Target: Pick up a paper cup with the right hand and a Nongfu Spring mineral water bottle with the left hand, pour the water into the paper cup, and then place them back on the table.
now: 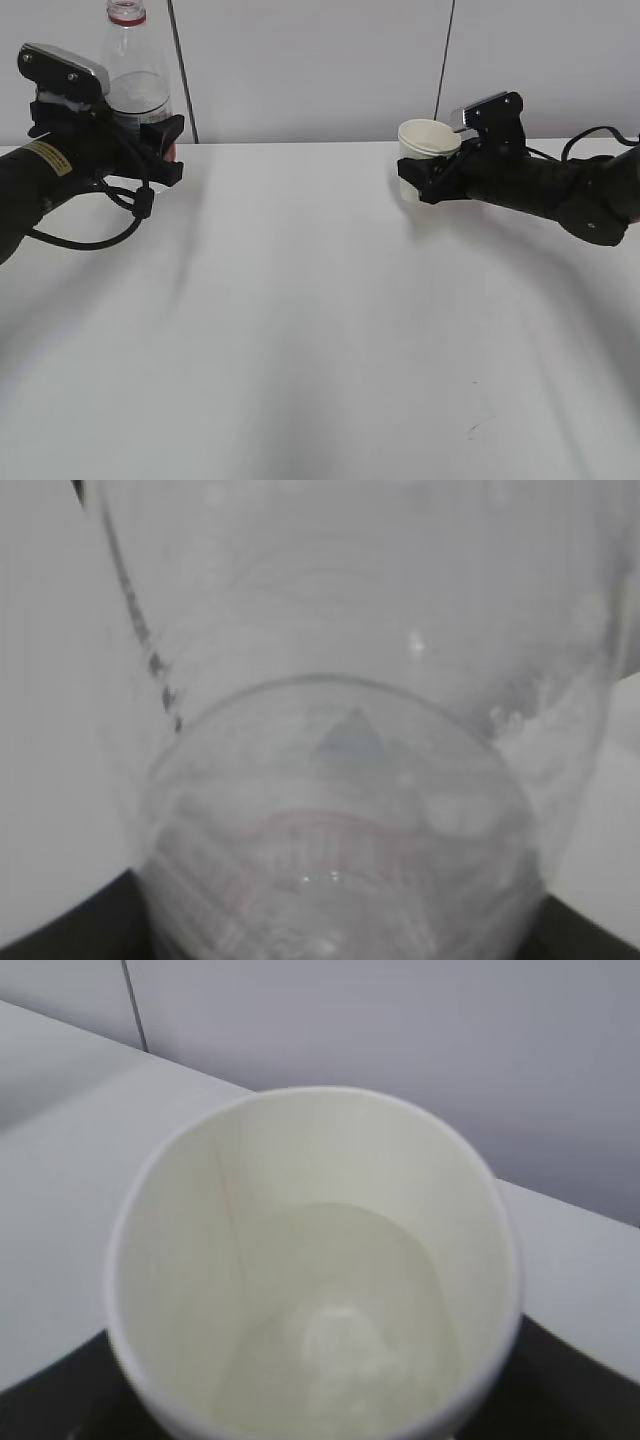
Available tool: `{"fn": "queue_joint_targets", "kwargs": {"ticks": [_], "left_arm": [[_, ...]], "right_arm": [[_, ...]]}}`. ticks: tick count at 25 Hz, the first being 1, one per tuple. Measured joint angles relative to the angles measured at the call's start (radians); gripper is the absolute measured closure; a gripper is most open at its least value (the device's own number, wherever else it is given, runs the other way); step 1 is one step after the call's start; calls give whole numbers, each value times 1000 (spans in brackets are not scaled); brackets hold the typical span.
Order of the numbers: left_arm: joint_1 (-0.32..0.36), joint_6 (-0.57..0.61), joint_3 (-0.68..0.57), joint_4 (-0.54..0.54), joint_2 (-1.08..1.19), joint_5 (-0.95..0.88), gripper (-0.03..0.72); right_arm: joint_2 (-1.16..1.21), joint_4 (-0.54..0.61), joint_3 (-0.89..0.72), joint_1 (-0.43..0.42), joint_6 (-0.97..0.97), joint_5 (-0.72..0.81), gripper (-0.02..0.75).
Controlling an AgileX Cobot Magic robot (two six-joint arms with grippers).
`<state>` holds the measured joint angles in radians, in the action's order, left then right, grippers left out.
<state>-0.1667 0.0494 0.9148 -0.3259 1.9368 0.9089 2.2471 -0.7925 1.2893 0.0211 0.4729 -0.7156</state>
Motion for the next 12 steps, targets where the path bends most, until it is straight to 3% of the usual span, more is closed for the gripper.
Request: {"fn": "queue_joint_targets", "kwargs": {"ticks": [12], "left_arm": [[0, 0, 0, 0, 0, 0, 291]], "right_arm": [[47, -1, 0, 0, -84, -93, 246]]}}
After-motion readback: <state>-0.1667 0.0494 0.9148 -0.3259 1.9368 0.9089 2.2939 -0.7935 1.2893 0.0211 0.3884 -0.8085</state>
